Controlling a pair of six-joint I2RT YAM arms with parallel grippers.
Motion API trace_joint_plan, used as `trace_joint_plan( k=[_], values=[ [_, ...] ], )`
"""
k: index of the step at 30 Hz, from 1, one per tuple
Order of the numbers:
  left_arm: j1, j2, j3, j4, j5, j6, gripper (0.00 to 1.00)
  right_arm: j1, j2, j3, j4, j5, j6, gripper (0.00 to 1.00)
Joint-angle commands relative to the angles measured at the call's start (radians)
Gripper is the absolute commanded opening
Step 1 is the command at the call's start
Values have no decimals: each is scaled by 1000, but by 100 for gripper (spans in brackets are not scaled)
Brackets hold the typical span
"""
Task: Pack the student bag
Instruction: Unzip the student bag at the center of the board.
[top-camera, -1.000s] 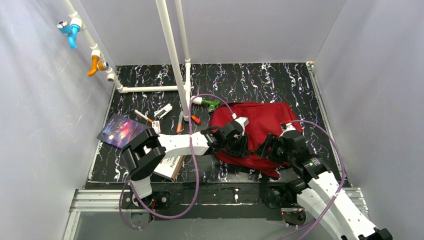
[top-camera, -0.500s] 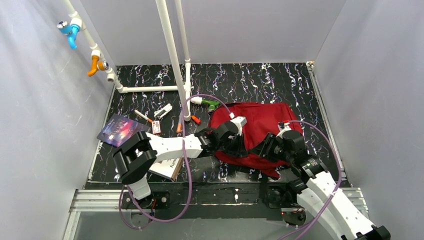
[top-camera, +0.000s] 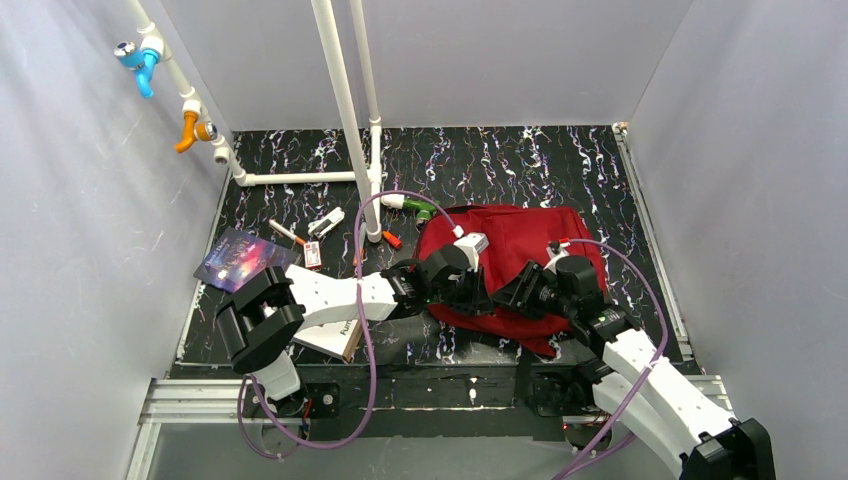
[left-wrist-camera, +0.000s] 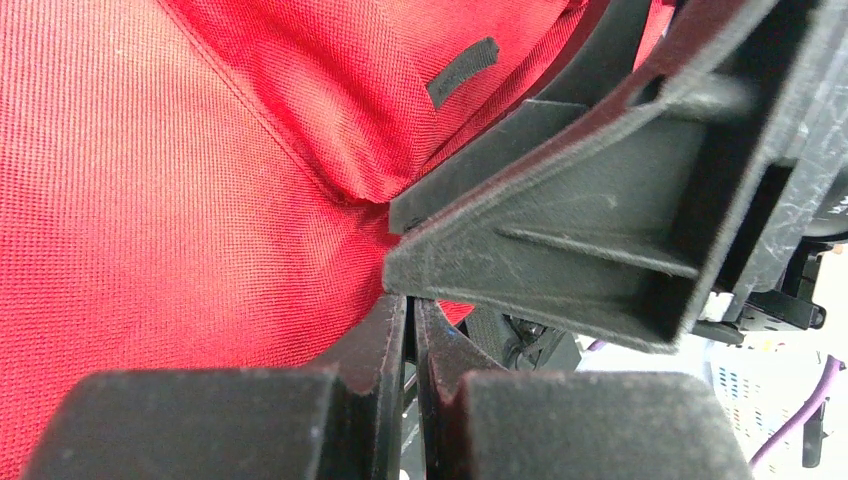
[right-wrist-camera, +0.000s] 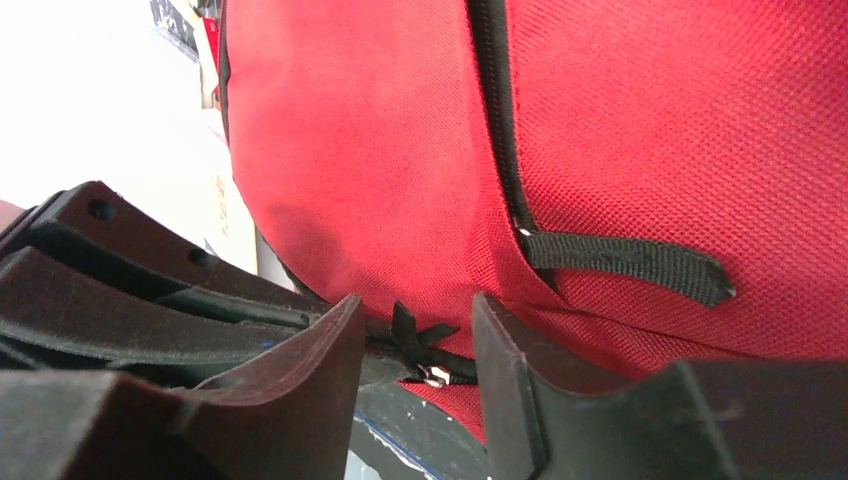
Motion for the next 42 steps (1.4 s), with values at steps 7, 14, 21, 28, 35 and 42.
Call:
trace_joint_plan(
  k=[7, 14, 21, 28, 35, 42],
  values=[
    [1, -39, 6, 11, 17, -1, 0, -1, -42, 89, -67, 8, -104, 52],
    [0, -35, 12, 11, 17, -4, 0, -1, -19, 147, -110, 17, -179, 43],
    [0, -31, 15, 11, 22, -11, 0, -1, 39, 122, -53, -25, -207, 43],
    [0, -26, 20, 11, 22, -12, 0, -1, 35, 86, -5, -58, -191, 36],
    [1, -21, 33, 11, 27, -8, 0, -1, 36, 66, 4, -71, -193, 35],
    [1, -41, 16, -4, -1, -9, 8, -1, -24, 90, -84, -12, -198, 1]
  ],
)
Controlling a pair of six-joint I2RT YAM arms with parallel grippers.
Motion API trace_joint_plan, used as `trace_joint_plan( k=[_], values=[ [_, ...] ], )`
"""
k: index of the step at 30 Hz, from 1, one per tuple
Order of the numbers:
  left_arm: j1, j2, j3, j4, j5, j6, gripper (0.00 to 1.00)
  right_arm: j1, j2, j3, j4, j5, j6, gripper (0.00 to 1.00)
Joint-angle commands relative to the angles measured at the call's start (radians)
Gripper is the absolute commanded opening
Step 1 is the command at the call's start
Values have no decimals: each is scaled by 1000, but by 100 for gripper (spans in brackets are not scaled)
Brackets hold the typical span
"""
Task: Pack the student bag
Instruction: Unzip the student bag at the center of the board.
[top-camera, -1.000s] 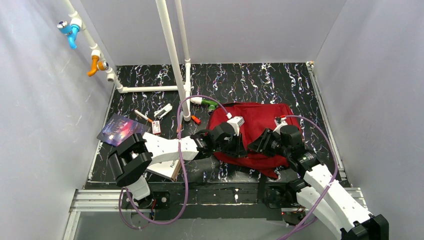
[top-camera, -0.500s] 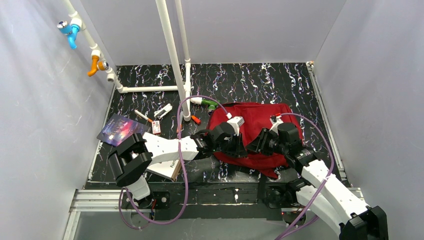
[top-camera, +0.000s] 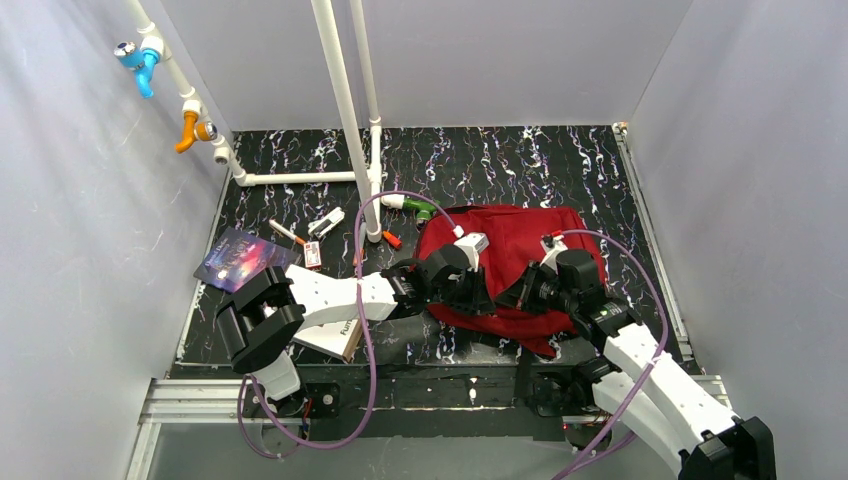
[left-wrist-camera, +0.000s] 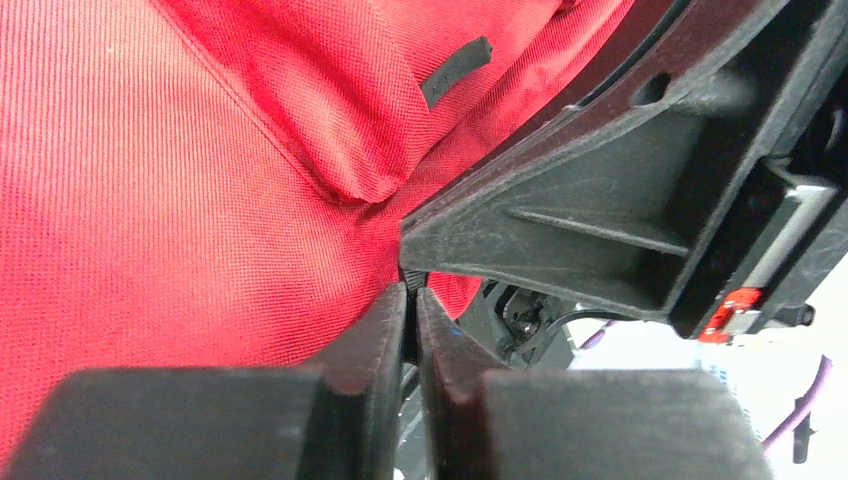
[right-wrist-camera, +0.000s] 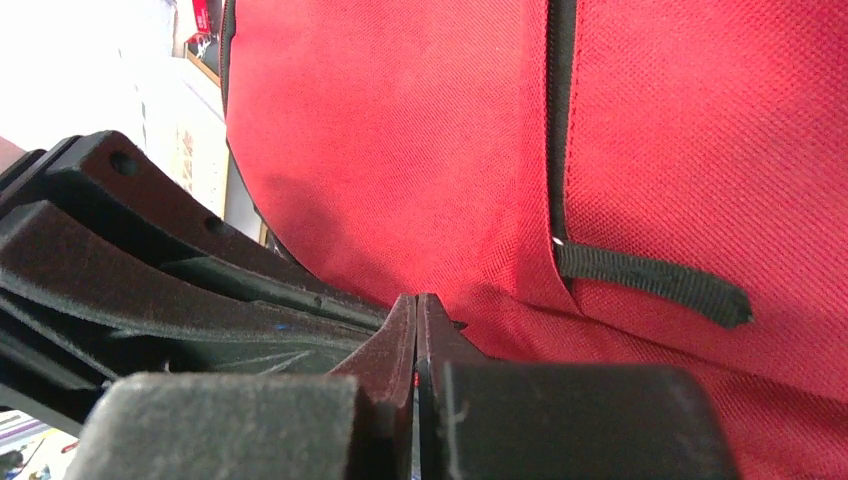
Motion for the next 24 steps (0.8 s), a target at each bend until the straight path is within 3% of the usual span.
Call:
trace_joint_plan(
  k=[1, 4, 6, 9, 12, 20, 24],
  values=[
    [2, -54, 4, -11, -31, -4, 19, -1, -80, 30, -65, 64, -15, 1],
    [9, -99, -27, -13, -60, -10, 44, -1, -133, 38, -125, 112, -24, 1],
    [15, -110, -30, -17, -59, -8, 54, -1, -143, 32, -142, 105, -24, 1],
    [23, -95, -17, -34, -49, -16, 58, -1, -158, 17, -152, 89, -7, 1],
    [24, -53, 5, -67, -47, -23, 56, -1, -176, 7, -152, 91, 1, 1],
    [25, 55, 113, -184, -18, -7, 27, -1, -169, -1, -148, 88, -5, 1],
    [22, 69, 112, -164, 23, -16, 22, -1, -164, -6, -140, 85, -5, 1]
  ],
)
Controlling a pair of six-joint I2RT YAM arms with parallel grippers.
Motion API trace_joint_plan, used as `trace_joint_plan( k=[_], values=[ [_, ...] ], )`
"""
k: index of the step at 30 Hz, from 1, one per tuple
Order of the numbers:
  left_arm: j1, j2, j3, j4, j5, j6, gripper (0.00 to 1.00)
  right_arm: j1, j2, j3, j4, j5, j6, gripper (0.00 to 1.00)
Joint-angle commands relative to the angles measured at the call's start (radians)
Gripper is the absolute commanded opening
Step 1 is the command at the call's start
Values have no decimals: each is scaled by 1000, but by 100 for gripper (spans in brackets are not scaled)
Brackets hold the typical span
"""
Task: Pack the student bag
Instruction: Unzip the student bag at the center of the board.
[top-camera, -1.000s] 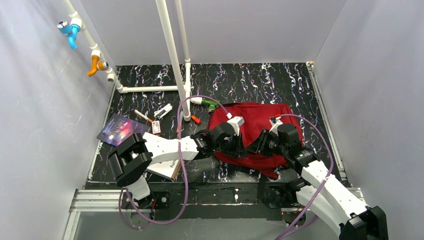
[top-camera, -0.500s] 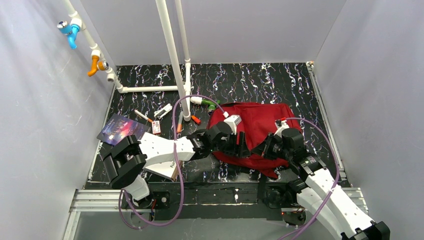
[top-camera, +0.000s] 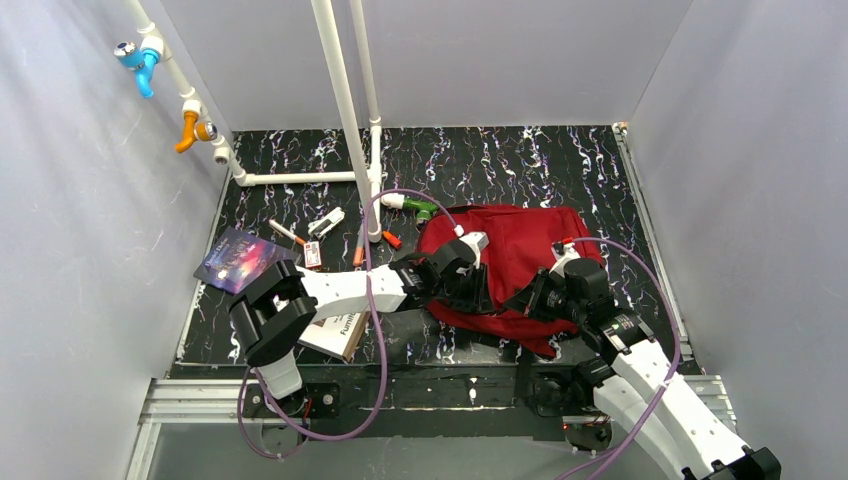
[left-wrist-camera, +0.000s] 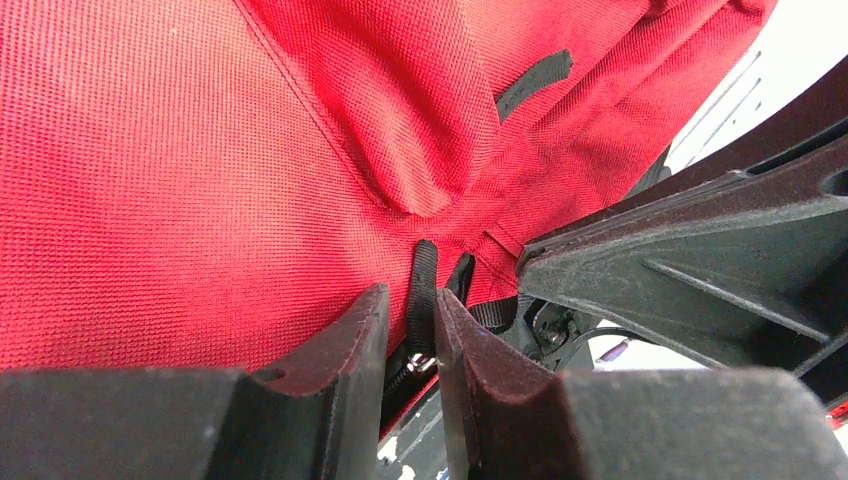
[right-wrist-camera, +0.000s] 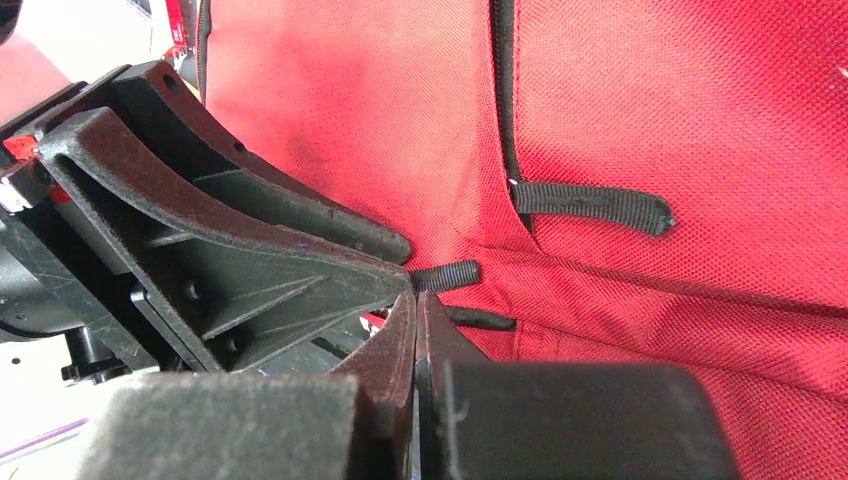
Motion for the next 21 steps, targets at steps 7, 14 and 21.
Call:
trace_joint_plan(
  k=[7, 14, 21],
  values=[
    [-18, 12, 35, -34, 69, 17, 26, -1, 2, -7, 23, -5, -7, 1],
    [-26, -2, 19, -31, 62, 23, 31, -1, -1, -10, 19, -5, -8, 1],
    [-27, -61, 19, -61, -61, 71, 0, -1, -21, -14, -66, 97, 11, 1]
  ],
)
